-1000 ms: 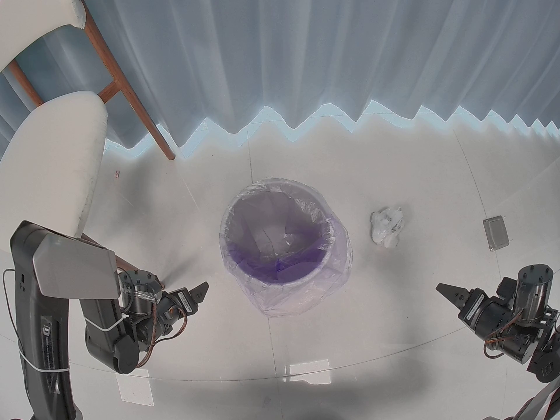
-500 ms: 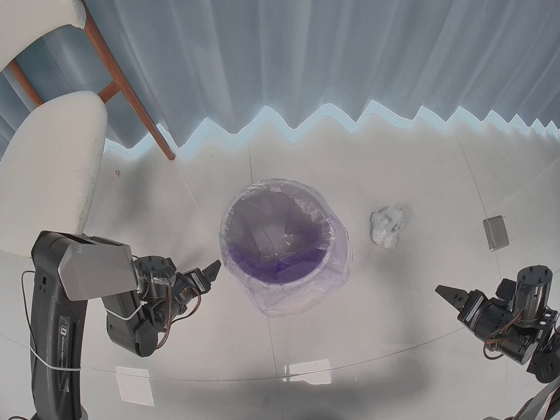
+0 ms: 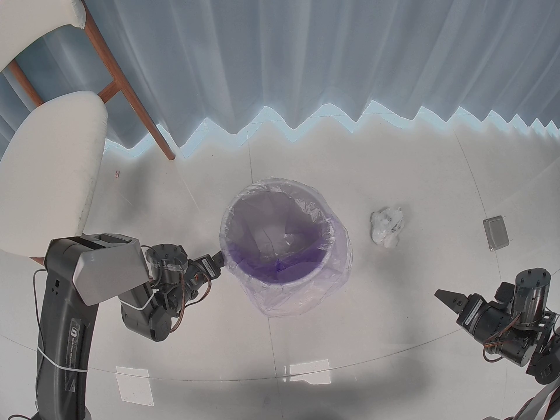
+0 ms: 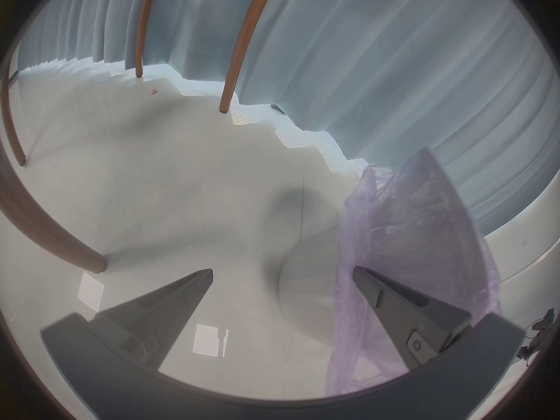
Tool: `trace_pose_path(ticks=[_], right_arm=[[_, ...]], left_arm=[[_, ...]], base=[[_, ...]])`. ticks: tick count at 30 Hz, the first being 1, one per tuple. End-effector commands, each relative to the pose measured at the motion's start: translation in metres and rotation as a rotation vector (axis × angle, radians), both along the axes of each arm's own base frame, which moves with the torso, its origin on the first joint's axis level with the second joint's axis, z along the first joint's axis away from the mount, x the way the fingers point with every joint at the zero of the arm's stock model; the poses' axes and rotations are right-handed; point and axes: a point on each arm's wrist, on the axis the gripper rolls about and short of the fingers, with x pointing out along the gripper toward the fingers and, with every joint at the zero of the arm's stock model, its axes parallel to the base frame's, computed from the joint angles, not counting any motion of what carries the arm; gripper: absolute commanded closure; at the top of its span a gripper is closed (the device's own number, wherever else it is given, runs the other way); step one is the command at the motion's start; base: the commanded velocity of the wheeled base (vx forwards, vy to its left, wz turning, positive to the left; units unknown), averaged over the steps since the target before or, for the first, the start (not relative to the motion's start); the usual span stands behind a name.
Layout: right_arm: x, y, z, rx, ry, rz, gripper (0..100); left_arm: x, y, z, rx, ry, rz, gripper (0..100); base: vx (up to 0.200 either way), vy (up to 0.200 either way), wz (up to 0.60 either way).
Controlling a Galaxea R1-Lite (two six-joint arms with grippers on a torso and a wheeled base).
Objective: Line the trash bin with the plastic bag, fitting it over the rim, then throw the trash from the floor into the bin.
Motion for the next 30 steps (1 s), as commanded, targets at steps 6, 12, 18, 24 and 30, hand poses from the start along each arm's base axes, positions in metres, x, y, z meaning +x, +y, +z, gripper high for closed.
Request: trace_pose_path(ticks=[6,12,18,24,30], right_arm=[[0.001,0.0,-0.003,-0.003,0.016,0.0,0],[0.001,0.0,-0.003,-0.004,0.019,0.0,0],[0.001,0.0,-0.004,-0.004,0.02,0.0,0],[0.0,0.0,-0.005,-0.006,0.026,0.0,0],[0.0,0.0,-0.007,-0.007,0.04,0.001,0]], left_arm=[[0.033,-0.005,-0.009,0.0,-0.024,0.014,0],[0.041,-0.006,-0.012,0.034,0.053,0.053,0],[0.05,-0.002,-0.018,0.087,0.133,0.154,0],[0.04,0.002,-0.018,0.093,0.169,0.162,0],[-0.007,0.019,0.016,0.06,0.192,0.061,0]], base=[[0.0,0.0,0.0],[0.0,0.0,0.0],[0.0,0.0,0.0],[0.0,0.0,0.0],[0.0,0.0,0.0]])
